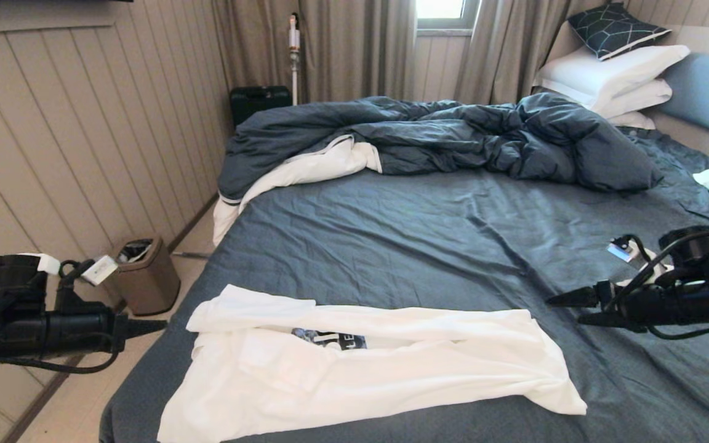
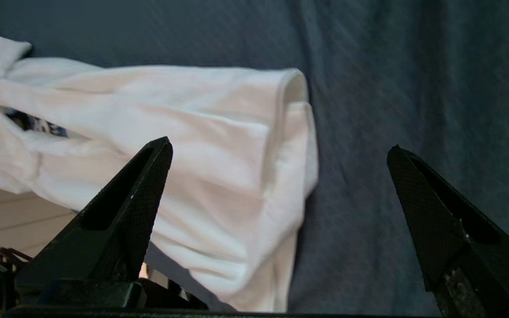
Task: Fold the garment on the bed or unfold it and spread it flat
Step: Fold the white T-shirt
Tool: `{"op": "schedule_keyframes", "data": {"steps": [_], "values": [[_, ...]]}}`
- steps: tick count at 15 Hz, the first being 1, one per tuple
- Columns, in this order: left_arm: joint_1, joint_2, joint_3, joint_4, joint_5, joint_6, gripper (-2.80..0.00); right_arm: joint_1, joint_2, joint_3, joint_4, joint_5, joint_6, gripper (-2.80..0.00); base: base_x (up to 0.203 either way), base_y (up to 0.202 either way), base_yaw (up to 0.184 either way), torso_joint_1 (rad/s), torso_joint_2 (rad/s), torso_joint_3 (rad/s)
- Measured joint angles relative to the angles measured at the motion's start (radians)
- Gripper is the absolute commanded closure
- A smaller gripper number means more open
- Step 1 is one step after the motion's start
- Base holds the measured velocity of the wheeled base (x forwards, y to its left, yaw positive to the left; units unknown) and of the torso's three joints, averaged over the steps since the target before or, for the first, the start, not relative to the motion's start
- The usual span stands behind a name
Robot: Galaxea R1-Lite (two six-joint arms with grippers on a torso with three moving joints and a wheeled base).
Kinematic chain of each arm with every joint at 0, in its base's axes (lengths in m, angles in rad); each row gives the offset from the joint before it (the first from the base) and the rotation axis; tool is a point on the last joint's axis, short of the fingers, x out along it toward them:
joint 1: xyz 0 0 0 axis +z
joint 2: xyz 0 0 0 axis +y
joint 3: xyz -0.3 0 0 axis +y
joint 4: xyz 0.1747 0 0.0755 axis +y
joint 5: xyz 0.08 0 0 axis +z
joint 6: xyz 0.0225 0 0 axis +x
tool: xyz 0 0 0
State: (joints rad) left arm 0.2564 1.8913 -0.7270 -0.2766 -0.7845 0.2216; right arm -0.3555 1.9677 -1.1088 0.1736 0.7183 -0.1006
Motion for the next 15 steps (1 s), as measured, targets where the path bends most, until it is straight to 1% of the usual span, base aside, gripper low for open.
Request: {"op": "schedule_keyframes", "data": {"steps": [2,3,5,6,7,8,9,10,11,12,13,15], "values": [[0.002,-0.007,-0.026,0.001,0.005,-0.036,0.00,0.022,-0.003,-0.025,0.003,-0.002,0.036,-2.80,0.000,0.000,0.000,0.000,0.00,0.000],[0.002,-0.006,-0.049,0.006,0.015,-0.061,0.00,0.033,-0.005,-0.037,0.007,-0.005,0.067,-2.80,0.000,0.000,0.000,0.000,0.00,0.000],[-0.014,-0.002,-0.118,0.041,0.080,-0.125,0.00,0.053,-0.016,-0.067,0.026,-0.013,0.146,-2.80,0.000,0.000,0.000,0.000,0.00,0.000],[-0.036,-0.001,-0.147,0.080,0.116,-0.146,0.00,0.063,-0.022,-0.094,0.047,-0.023,0.186,-2.80,0.000,0.000,0.000,0.000,0.00,0.000],[-0.060,0.001,-0.166,0.117,0.148,-0.154,0.00,0.076,-0.025,-0.124,0.084,-0.043,0.222,-2.80,0.000,0.000,0.000,0.000,0.00,0.000],[-0.080,0.002,-0.180,0.136,0.165,-0.158,0.00,0.090,-0.026,-0.151,0.124,-0.070,0.250,-2.80,0.000,0.000,0.000,0.000,0.00,0.000],[-0.104,0.002,-0.195,0.152,0.181,-0.173,0.00,0.115,-0.026,-0.179,0.163,-0.104,0.269,-2.80,0.000,0.000,0.000,0.000,0.00,0.000],[-0.132,0.001,-0.211,0.177,0.204,-0.202,0.00,0.153,-0.025,-0.203,0.194,-0.145,0.279,-2.80,0.000,0.000,0.000,0.000,0.00,0.000],[-0.154,-0.001,-0.225,0.201,0.221,-0.236,0.00,0.195,-0.023,-0.220,0.207,-0.187,0.285,-2.80,0.000,0.000,0.000,0.000,0.00,0.000],[-0.170,-0.002,-0.230,0.210,0.225,-0.254,0.00,0.244,-0.021,-0.234,0.212,-0.232,0.287,-2.80,0.000,0.000,0.000,0.000,0.00,0.000],[-0.178,-0.003,-0.231,0.212,0.226,-0.257,0.00,0.285,-0.017,-0.247,0.214,-0.264,0.289,-2.80,0.000,0.000,0.000,0.000,0.00,0.000],[-0.186,-0.003,-0.222,0.214,0.226,-0.257,0.00,0.351,-0.004,-0.274,0.214,-0.284,0.296,-2.80,0.000,0.000,0.000,0.000,0.00,0.000]]}}
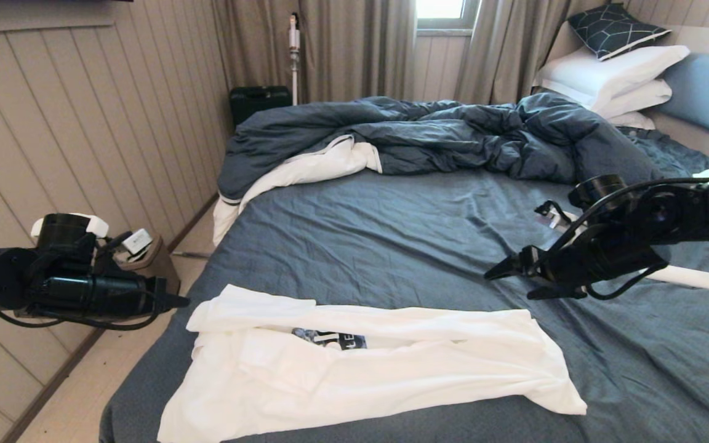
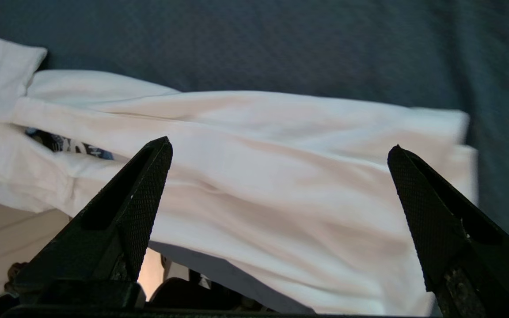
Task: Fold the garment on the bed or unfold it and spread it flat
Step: Fold the white T-shirt
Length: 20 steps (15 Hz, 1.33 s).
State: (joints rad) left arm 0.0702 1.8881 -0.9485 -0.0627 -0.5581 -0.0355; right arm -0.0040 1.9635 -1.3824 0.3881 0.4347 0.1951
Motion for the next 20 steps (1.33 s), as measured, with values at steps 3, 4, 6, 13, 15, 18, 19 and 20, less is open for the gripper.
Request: {"op": "schedule_keyframes", "data": {"steps": [3,4,6,13,15,18,19,20], "values": [[-0.010,0.003,0.004,-0.001,0.003,0.001,0.00,0.024,0.018,-0.033,-0.002,-0.006,0.008,0.00,0.000,0.000,0.000,0.000,0.00,0.000],[-0.012,0.003,0.005,-0.001,0.003,0.001,0.00,0.024,0.022,-0.037,-0.001,-0.007,0.008,0.00,0.000,0.000,0.000,0.000,0.00,0.000],[-0.021,-0.002,0.010,0.006,0.005,-0.006,0.00,0.023,0.023,-0.033,-0.002,-0.069,0.000,0.00,0.000,0.000,0.000,0.000,0.00,0.000],[-0.035,-0.016,0.032,0.029,0.010,-0.021,0.00,0.016,0.030,0.023,0.000,-0.118,-0.044,0.00,0.000,0.000,0.000,0.000,0.00,0.000],[-0.036,-0.012,0.032,0.029,0.009,-0.021,0.00,0.017,0.029,0.040,-0.001,-0.120,-0.046,0.00,0.000,0.000,0.000,0.000,0.00,0.000],[-0.035,-0.007,0.038,0.028,0.008,-0.020,0.00,0.022,0.033,0.057,-0.005,-0.125,-0.046,0.00,0.000,0.000,0.000,0.000,0.00,0.000],[-0.036,-0.006,0.039,0.028,0.008,-0.020,0.00,0.023,0.037,0.060,-0.005,-0.132,-0.046,0.00,0.000,0.000,0.000,0.000,0.00,0.000],[-0.036,-0.005,0.039,0.028,0.007,-0.020,0.00,0.024,0.041,0.062,-0.006,-0.138,-0.048,0.00,0.000,0.000,0.000,0.000,0.00,0.000]]}}
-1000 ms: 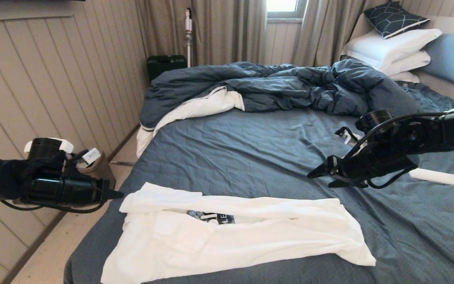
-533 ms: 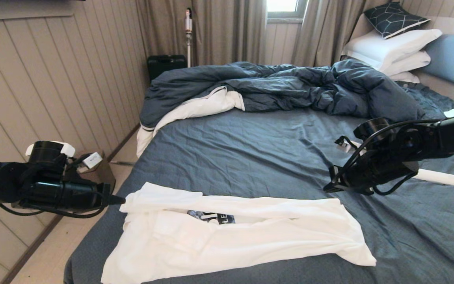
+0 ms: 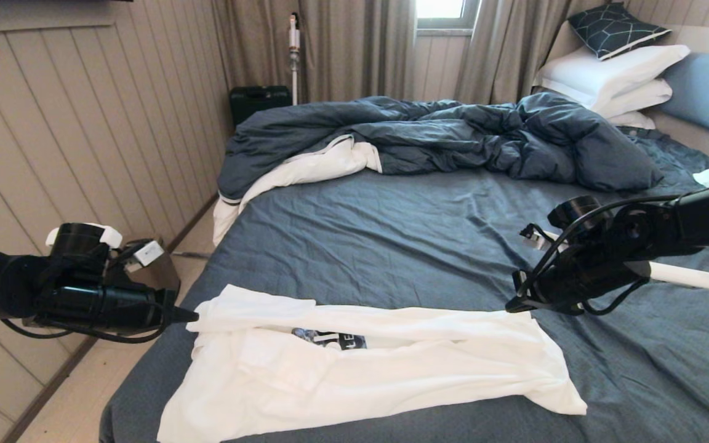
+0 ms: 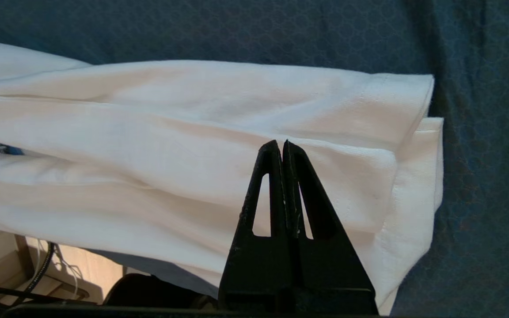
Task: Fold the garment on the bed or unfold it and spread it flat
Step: Fold the white T-shirt
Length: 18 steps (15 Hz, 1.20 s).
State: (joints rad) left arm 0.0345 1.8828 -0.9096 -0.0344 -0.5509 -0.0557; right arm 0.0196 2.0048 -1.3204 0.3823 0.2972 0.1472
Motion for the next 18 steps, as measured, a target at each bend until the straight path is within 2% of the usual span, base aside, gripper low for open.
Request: {"op": "schedule_keyframes", "data": {"steps": [13,18], "values": [[0.000,0.013,0.002,0.001,-0.006,0.000,0.00,0.004,0.081,0.005,-0.039,-0.020,-0.012,0.00,0.000,0.000,0.000,0.000,0.00,0.000],[0.000,0.026,0.000,0.000,-0.006,0.000,0.00,0.014,0.061,0.046,-0.038,-0.018,-0.031,0.00,0.000,0.000,0.000,0.000,0.00,0.000]]}}
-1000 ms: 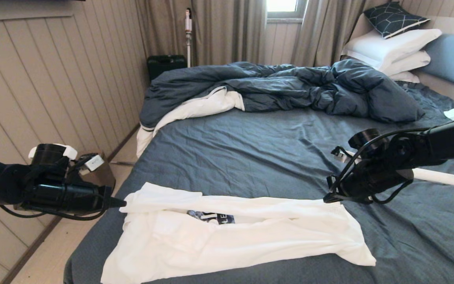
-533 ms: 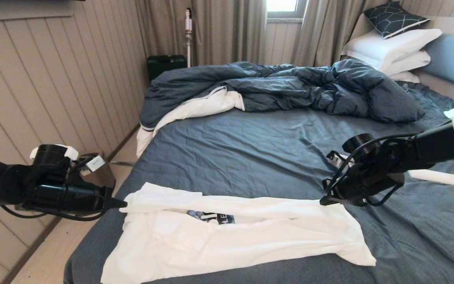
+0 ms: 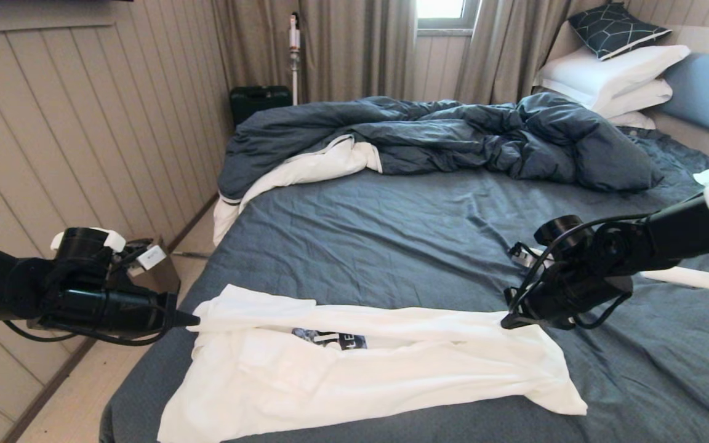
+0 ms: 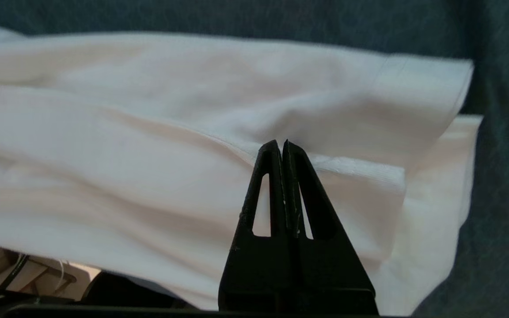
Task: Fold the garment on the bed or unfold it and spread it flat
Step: Fold the white T-shirt
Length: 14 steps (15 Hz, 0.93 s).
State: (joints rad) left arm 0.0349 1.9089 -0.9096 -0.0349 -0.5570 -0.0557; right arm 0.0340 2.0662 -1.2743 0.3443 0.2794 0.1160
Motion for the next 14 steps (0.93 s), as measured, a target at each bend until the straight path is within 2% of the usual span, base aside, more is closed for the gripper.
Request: {"op": "schedule_keyframes", "data": {"steps": [10,14], "values": [[0.000,0.006,-0.003,0.000,0.000,0.000,0.00,0.017,-0.139,0.236,-0.009,0.003,-0.044,0.00,0.000,0.000,0.000,0.000,0.00,0.000],[0.000,0.012,-0.006,-0.001,-0.001,0.000,0.00,0.011,-0.191,0.286,-0.105,0.008,-0.043,0.00,0.000,0.000,0.000,0.000,0.00,0.000]]}}
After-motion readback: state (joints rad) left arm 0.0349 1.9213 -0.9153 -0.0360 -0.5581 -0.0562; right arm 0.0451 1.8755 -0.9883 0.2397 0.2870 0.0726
